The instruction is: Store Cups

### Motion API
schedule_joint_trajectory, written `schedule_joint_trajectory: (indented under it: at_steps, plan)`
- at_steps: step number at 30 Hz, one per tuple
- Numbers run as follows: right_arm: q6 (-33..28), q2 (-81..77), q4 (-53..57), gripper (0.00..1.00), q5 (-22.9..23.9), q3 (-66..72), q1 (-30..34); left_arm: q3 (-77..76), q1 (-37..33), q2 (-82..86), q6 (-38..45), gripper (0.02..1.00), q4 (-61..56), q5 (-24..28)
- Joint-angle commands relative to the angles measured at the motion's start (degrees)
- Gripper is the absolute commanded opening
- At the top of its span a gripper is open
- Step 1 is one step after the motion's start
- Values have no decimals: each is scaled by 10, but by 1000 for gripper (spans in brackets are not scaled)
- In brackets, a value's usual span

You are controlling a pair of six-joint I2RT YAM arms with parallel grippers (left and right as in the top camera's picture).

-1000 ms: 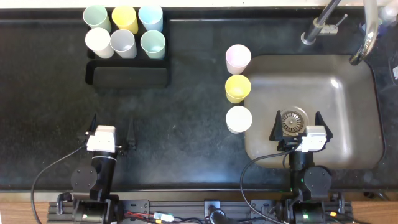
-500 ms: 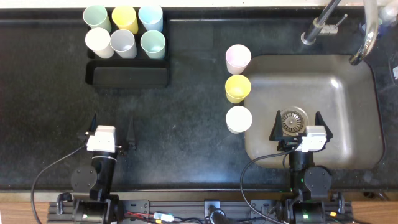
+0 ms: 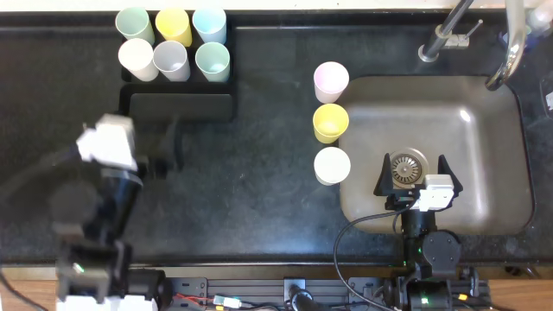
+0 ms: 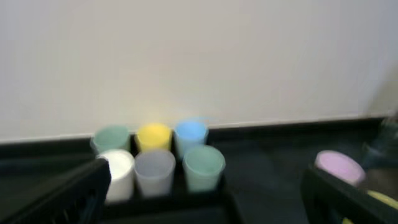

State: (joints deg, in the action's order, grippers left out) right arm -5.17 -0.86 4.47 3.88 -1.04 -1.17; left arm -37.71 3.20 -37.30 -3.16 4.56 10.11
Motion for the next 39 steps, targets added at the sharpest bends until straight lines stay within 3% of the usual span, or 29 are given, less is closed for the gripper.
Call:
schedule_joint_trajectory:
  at_steps: [1,4,9,15,21,29,39]
  plan:
    - [0,7,-3,991,2,8,0,-210,48,-141,-66,1000,109,-11]
    - [0,7,-3,996,2,8,0,-368,99,-250,-116,1000,239,-80]
    - [0,7,-3,998,2,8,0,-585,169,-421,-187,1000,421,-125]
    - [0,7,-3,998,2,8,0,-822,245,-623,-280,1000,608,-157]
    - [0,7,-3,998,2,8,0,-1020,299,-800,-319,1000,732,-160]
    - [0,7,-3,998,2,8,0,-1150,321,-967,-327,1000,772,-163]
    - [0,7,-3,998,2,8,0,-1195,322,-1088,-307,1000,708,-175]
